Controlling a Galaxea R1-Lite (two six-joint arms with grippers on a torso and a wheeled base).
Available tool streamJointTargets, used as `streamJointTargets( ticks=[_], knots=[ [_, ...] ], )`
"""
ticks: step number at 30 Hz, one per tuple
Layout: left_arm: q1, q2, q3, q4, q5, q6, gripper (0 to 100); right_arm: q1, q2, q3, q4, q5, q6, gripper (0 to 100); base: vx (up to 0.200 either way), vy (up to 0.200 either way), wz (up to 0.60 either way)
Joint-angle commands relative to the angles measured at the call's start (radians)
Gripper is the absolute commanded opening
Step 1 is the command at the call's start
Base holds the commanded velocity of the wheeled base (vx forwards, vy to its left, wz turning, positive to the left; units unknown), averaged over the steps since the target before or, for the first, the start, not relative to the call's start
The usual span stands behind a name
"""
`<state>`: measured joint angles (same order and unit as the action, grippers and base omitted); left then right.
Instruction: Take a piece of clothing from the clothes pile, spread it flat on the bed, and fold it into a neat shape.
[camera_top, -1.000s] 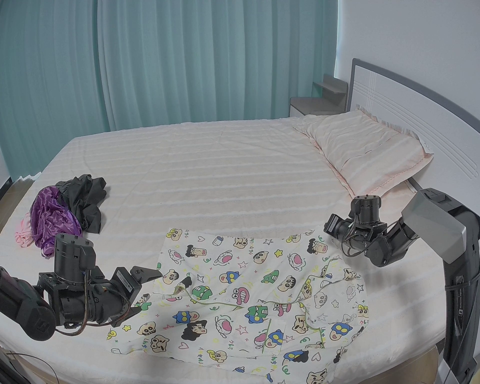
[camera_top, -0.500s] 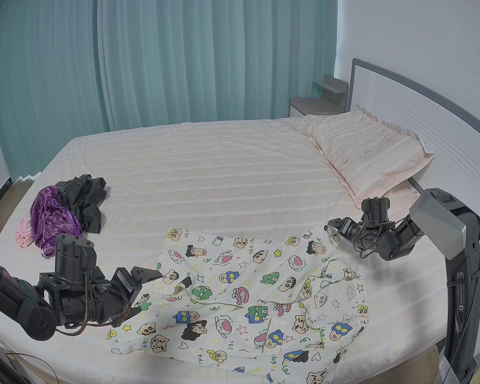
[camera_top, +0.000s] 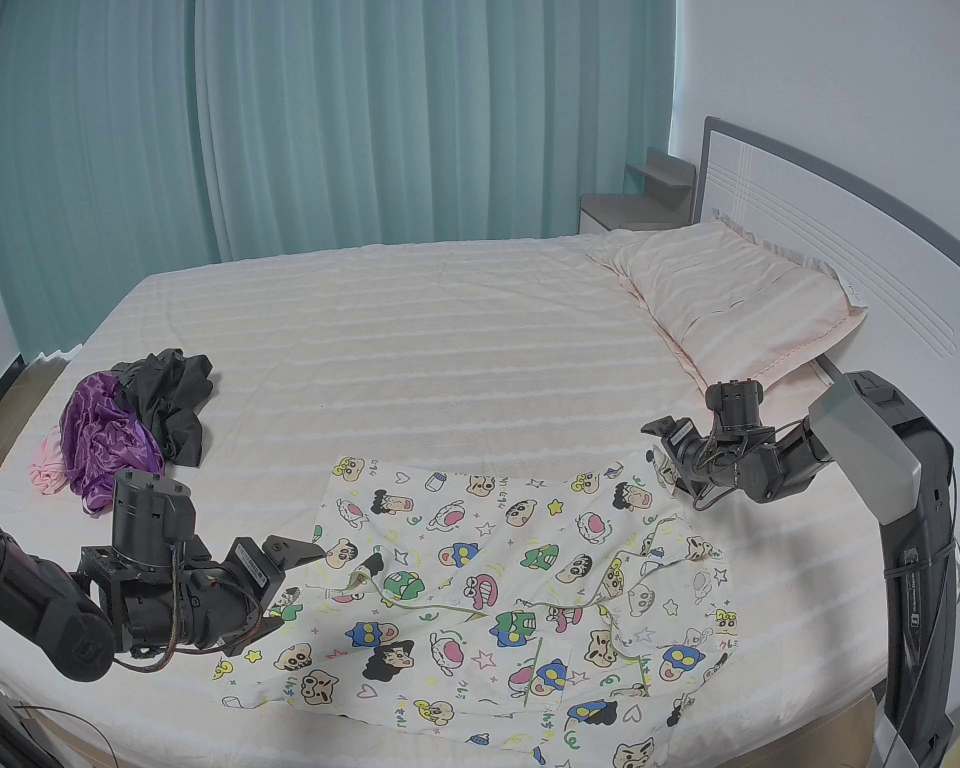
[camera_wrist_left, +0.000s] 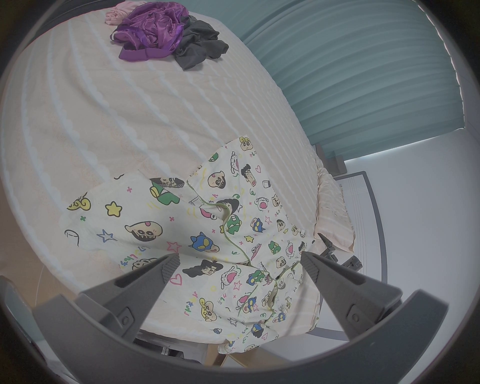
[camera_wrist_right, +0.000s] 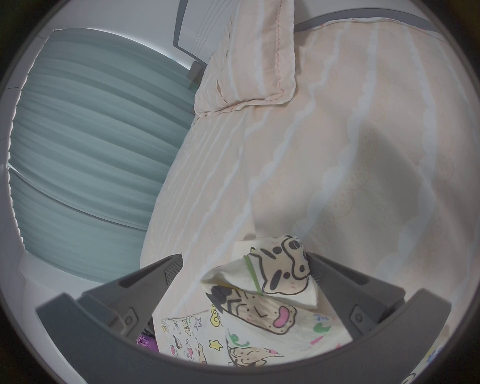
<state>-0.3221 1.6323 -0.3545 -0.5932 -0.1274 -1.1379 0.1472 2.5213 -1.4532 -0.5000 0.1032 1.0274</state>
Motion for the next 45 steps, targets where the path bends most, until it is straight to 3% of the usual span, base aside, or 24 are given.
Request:
streamJointTargets(
  ticks=[1,14,24,25,36,41,45],
  knots=[
    [0.000,0.003,0.000,0.000,0.000,0.000,100,0.005,0.005,-0.016,0.032,0.006,0.003,100,0.000,0.000,0.00],
    [0.000,0.003,0.000,0.000,0.002,0.001,100,-0.003,0.002,-0.027,0.143,0.001,0.006,100,0.000,0.000,0.00],
    [-0.006,0.004,0.000,0.000,0.003,0.001,100,0.006,0.030,-0.145,0.238,0.004,0.106,100,0.000,0.000,0.00],
    [-0.006,0.004,0.000,0.000,0.003,0.001,100,0.008,0.037,-0.153,0.245,0.003,0.105,0,0.000,0.000,0.00],
    [-0.006,0.014,0.000,0.000,0.003,0.001,100,0.009,0.016,-0.177,0.222,-0.007,0.106,0,0.000,0.000,0.00],
    [-0.006,0.014,0.000,0.000,0.003,0.001,100,0.011,-0.016,-0.157,0.115,-0.036,0.098,0,0.000,0.000,0.00],
    [-0.006,0.014,0.000,0.000,0.005,0.001,100,0.011,-0.058,-0.049,-0.080,-0.037,0.010,0,0.000,0.000,0.00]
  ],
)
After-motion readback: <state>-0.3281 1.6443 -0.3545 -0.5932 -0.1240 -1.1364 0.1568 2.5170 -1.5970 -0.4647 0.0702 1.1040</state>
